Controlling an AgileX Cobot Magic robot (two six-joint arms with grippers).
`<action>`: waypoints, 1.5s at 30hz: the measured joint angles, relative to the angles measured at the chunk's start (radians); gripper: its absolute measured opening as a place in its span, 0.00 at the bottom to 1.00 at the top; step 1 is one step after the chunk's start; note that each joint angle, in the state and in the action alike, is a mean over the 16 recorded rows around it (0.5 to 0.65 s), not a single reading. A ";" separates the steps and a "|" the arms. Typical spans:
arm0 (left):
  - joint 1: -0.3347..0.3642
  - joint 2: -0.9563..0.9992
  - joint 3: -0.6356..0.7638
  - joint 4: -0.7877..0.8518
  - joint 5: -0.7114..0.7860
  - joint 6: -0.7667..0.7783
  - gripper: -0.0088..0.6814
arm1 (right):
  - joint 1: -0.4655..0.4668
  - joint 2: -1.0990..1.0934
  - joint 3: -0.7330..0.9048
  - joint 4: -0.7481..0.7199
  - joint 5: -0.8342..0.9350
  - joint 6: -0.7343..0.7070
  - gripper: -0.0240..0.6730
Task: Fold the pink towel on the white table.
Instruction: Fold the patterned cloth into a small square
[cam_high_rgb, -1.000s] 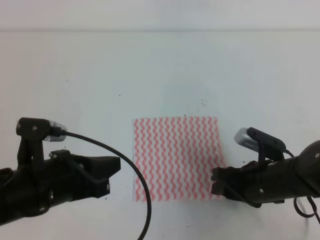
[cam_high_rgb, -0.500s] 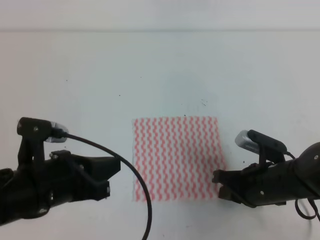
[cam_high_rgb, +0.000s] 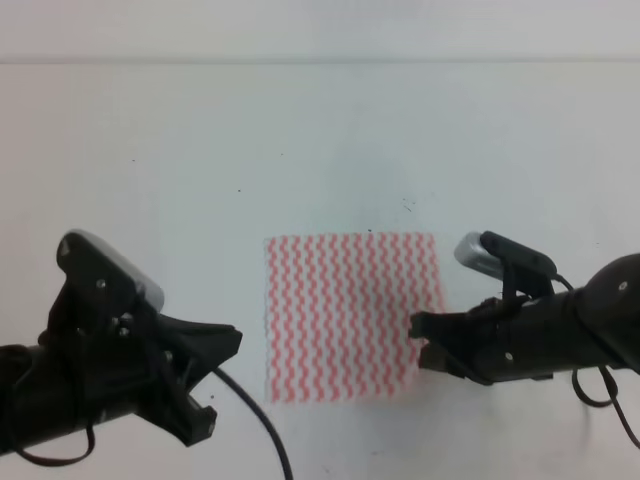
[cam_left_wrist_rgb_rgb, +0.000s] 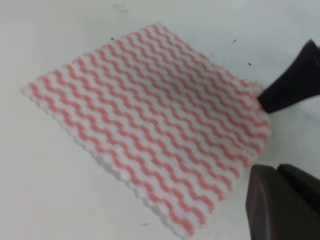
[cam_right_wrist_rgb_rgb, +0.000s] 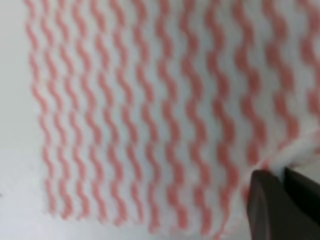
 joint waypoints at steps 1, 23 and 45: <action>0.000 0.006 0.000 -0.004 0.002 0.028 0.01 | 0.000 0.001 -0.008 0.000 -0.002 -0.001 0.01; -0.001 0.284 -0.006 -0.153 0.079 0.549 0.01 | 0.000 0.048 -0.120 -0.013 -0.069 -0.024 0.01; -0.001 0.333 -0.053 -0.154 0.095 0.652 0.27 | 0.000 0.066 -0.178 -0.036 -0.102 -0.043 0.01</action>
